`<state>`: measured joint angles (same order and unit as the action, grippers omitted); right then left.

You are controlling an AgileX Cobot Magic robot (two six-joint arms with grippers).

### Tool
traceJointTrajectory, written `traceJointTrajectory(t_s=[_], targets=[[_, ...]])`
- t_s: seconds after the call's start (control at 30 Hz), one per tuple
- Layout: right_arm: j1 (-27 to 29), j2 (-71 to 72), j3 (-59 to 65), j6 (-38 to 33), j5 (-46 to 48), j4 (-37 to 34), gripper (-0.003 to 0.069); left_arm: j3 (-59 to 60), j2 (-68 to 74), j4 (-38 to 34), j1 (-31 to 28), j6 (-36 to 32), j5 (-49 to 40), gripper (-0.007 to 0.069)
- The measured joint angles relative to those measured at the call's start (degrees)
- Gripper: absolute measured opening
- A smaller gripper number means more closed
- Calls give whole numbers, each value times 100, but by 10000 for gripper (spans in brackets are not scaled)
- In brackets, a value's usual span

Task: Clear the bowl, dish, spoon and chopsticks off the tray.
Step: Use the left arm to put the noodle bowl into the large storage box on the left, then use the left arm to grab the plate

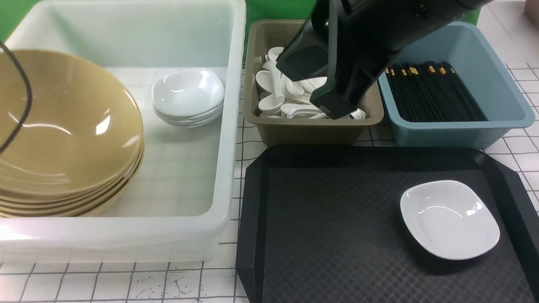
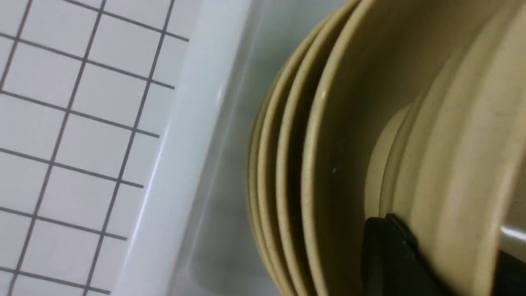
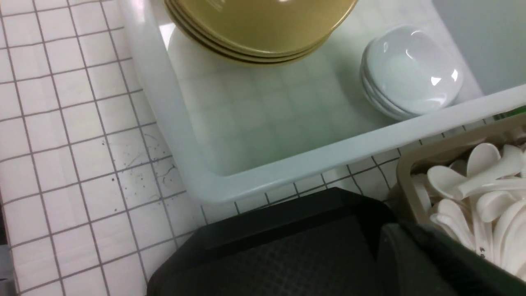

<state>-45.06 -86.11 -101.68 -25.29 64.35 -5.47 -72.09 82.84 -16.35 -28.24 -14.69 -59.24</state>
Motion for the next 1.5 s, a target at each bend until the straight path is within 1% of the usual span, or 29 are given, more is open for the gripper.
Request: traceJointTrajectory(t_s=[0.03, 0.07, 0.1, 0.13, 0.2, 0.23, 0.27, 0.3, 0.33, 0.4, 0.43, 0.53, 0.57, 0.6, 0.7, 0.77, 0.8, 0.87, 0.93, 1.0, 1.03, 1.1, 1.13, 1.23, 1.27, 1.33, 1.5], targets=[[0, 0, 0, -5, -6, 0, 47, 57, 43, 101, 0, -4, 33, 82], [0, 0, 0, -5, -6, 0, 47, 63, 50, 101, 0, -4, 33, 88], [0, 0, 0, -5, -17, 0, 48, 104, 129, 208, 0, -11, 26, 167], [0, 0, 0, -5, -17, 0, 48, 103, 135, 208, 0, -11, 26, 177], [0, 0, 0, -5, 20, -5, 48, 103, 153, 177, 6, -11, 32, 292], [0, 0, 0, -5, 52, -5, 48, 97, 153, 163, 6, -11, 14, 335], [0, 0, 0, -5, 80, -5, 48, 84, 153, 157, 6, -11, 5, 358], [0, 0, 0, -5, 189, 0, 48, -52, 125, 138, 11, -11, -99, 460], [0, 0, 0, -5, 189, 0, 48, -52, 116, 156, 11, -11, -99, 470], [0, 0, 0, 52, 433, 98, 48, -433, 1, 259, 11, 11, -314, 562], [0, 0, 0, 117, 499, 158, 48, -626, -60, 265, 30, 67, -426, 581], [0, 0, 0, 308, 674, 372, 48, -1075, -208, 290, 154, 196, -669, 594], [0, 0, 14, 405, 724, 484, 48, -1223, -260, 290, 277, 266, -756, 594], [0, 0, 53, 549, 756, 643, 48, -1471, -358, 285, 586, 369, -913, 584], [6, 16, 252, 752, 757, 835, 48, -1586, -423, 279, 1377, 433, -1093, 557], [79, 77, 546, 895, 752, 858, 48, -1575, -396, 284, 2087, 448, -1161, 538], [168, 141, 776, 1019, 743, 858, 48, -1526, -348, 299, 2765, 462, -1184, 522], [352, 312, 1298, 1195, 730, 874, 48, -1401, -214, 378, 3611, 541, -1184, 509], [492, 431, 1618, 1308, 730, 886, 48, -1343, -120, 421, 4014, 582, -1163, 505], [722, 644, 2119, 1456, 668, 900, 48, -1288, 134, 493, 4817, 698, -1035, 501], [910, 817, 2450, 1543, 613, 909, 48, -1277, 284, 506, 5138, 736, -928, 500], [1070, 1049, 2817, 1634, 549, 913, 48, -1277, 510, 527, 5545, 756, -769, 498], [1254, 1308, 3153, 1692, 529, 926, 48, -1277, 782, 527, 5955, 761, -482, 498], [1648, 1949, 3790, 1823, 517, 941, 48, -1294, 1304, 446, 6518, 765, -16, 498], [1671, 1949, 3790, 1823, 517, 941, 48, -1304, 1304, 446, 6551, 765, 8, 498], [1926, 2452, 4153, 1903, 517, 941, 48, -1524, 1811, 316, 6882, 765, 192, 498], [2343, 3220, 4658, 1922, 517, 941, 50, -2434, 2850, 11, 7261, 765, 300, 498]])
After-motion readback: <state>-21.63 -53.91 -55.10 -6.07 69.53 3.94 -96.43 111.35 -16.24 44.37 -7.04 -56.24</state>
